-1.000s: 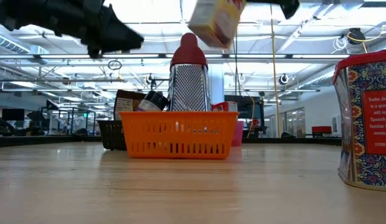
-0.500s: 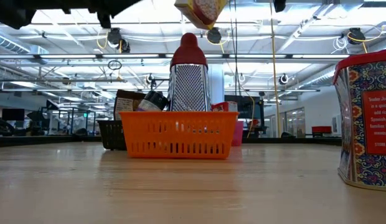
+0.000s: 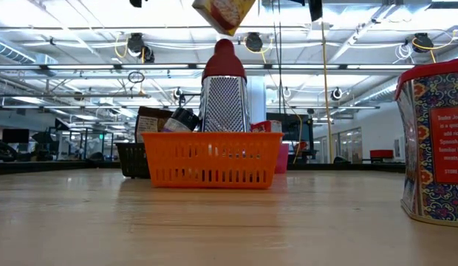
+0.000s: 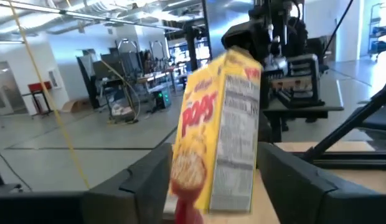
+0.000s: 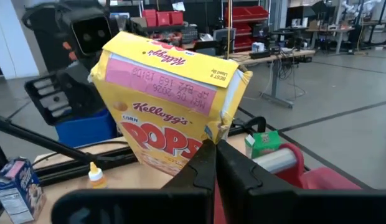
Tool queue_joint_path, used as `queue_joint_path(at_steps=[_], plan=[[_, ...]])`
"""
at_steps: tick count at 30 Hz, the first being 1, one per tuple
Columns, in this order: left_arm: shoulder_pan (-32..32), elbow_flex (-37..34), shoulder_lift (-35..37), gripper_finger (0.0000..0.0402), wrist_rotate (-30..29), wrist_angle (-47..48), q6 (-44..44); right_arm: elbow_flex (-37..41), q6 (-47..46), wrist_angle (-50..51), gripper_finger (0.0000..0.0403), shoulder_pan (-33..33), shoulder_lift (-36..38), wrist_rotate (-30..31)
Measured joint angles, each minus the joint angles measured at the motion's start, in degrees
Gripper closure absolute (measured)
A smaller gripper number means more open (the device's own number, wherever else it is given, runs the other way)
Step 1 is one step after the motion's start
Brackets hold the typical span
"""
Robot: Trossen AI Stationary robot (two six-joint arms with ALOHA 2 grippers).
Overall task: Pick & Place Kitchen Items
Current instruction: Put the yellow cereal box into the pink bin
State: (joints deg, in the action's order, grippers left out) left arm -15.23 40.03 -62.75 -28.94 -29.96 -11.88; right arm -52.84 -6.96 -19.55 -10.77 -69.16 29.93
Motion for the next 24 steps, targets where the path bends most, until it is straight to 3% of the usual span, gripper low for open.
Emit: queue_joint_path(at_steps=[9, 19, 24], plan=[[0.32, 5.44, -7.92, 0.0109, -1.23, 0.16, -2.27, 0.02, 0.55, -0.79, 0.0403, 0.36, -0.12, -0.22], [0.32, 13.98, -18.22, 0.0107, -12.48, 2.27, -7.28, 0.02, 0.6, -0.45, 0.0403, 0.34, -0.09, -0.2], [0.32, 16.0, -20.33, 0.0107, -14.11, 1.99, -9.49, 0.02, 0.6, 0.86, 0.0403, 0.34, -0.09, -0.2]])
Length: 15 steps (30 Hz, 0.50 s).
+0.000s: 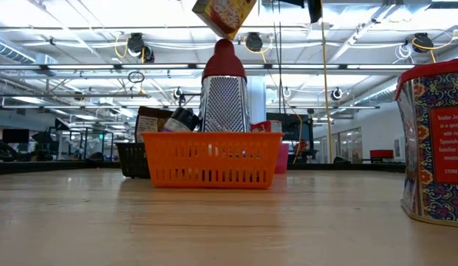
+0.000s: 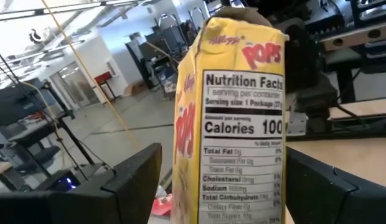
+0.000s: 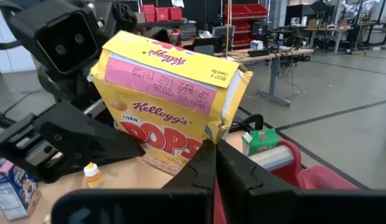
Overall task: Pick & Place Kitchen Items
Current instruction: Put the yellow cereal box into the pink bin
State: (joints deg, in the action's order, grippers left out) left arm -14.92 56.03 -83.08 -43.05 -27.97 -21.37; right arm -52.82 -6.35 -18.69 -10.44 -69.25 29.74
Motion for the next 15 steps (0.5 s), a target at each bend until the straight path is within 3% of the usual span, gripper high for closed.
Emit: queue_joint_path(at_steps=[7, 15], plan=[[-0.02, 0.61, -0.26, 0.0123, -2.91, -0.21, 0.69, 0.0, -0.03, 0.85, 0.0403, -0.01, 0.0, 0.0], [-0.04, 0.61, -0.3, 0.0254, -2.94, -0.11, 0.68, 0.0, -0.02, 1.36, 0.0403, 0.0, 0.0, 0.02]])
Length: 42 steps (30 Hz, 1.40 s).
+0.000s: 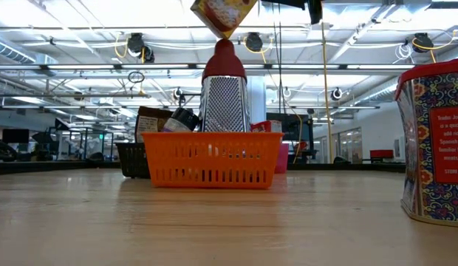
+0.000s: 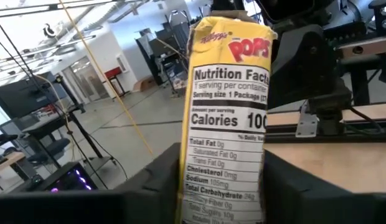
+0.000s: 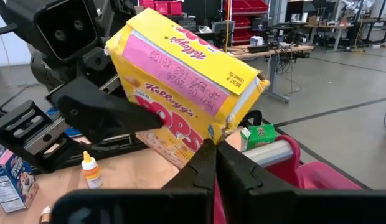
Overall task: Pick & Place Kitchen Items
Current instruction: Put the yellow cereal box into the pink bin
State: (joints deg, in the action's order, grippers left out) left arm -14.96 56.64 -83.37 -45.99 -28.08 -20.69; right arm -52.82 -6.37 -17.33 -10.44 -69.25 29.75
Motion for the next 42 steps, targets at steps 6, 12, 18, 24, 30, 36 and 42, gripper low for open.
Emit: queue_joint_path(at_steps=[6, 12, 18, 24, 30, 36, 42], plan=[[0.02, 0.0, 0.0, 0.0326, 0.14, 0.13, -0.11, 0.0, 0.04, 0.4, 0.0403, 0.0, 0.0, -0.02], [-0.02, 0.0, 0.0, 0.0312, -1.31, 0.03, -0.03, 0.01, 1.29, 1.53, 0.0398, 0.0, 0.04, 0.05], [0.09, -0.04, 1.0, 0.0317, -11.73, 0.17, -4.36, 0.04, 1.54, 3.92, 0.0385, -0.02, 0.76, 0.23], [2.23, -0.04, 3.39, 0.0321, -14.6, 0.14, -6.19, 0.07, 1.18, 5.99, 0.0379, -0.21, 1.11, 0.19], [6.86, -0.04, 6.02, 0.0307, -13.4, 4.61, -4.12, 0.07, 0.67, 7.46, 0.0379, -1.76, 1.09, 0.16], [13.93, -0.07, 6.57, 0.0322, -6.05, 10.81, 1.81, 0.07, 0.66, 7.48, 0.038, -3.66, 1.09, 0.16], [22.26, -0.31, 6.67, 0.0316, 0.7, 14.42, 8.47, 0.07, 0.66, 7.61, 0.038, -5.53, 1.09, 0.16]])
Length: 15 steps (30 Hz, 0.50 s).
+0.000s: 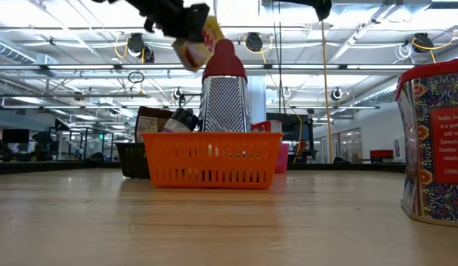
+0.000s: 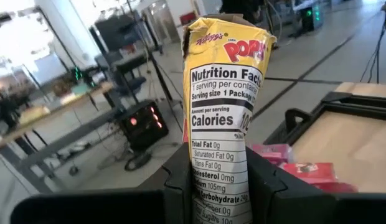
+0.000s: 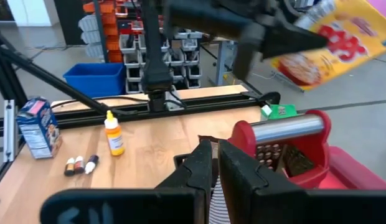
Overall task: Pick & Place Kitchen Items
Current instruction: Put the yellow cereal box into the pink bin
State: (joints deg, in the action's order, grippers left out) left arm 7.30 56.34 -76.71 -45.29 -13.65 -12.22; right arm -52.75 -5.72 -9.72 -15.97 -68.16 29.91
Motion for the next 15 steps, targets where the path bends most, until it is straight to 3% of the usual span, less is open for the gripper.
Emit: queue_joint_path(at_steps=[8, 15], plan=[[10.3, -4.93, 0.04, 0.0315, 12.67, -0.75, 6.92, 0.02, -0.02, 0.82, 0.0381, -1.8, -0.02, 0.0], [16.61, -13.31, -0.64, 0.0314, 24.44, -15.46, 10.36, 0.02, 0.11, 1.33, 0.0385, -2.2, -0.33, 0.02]])
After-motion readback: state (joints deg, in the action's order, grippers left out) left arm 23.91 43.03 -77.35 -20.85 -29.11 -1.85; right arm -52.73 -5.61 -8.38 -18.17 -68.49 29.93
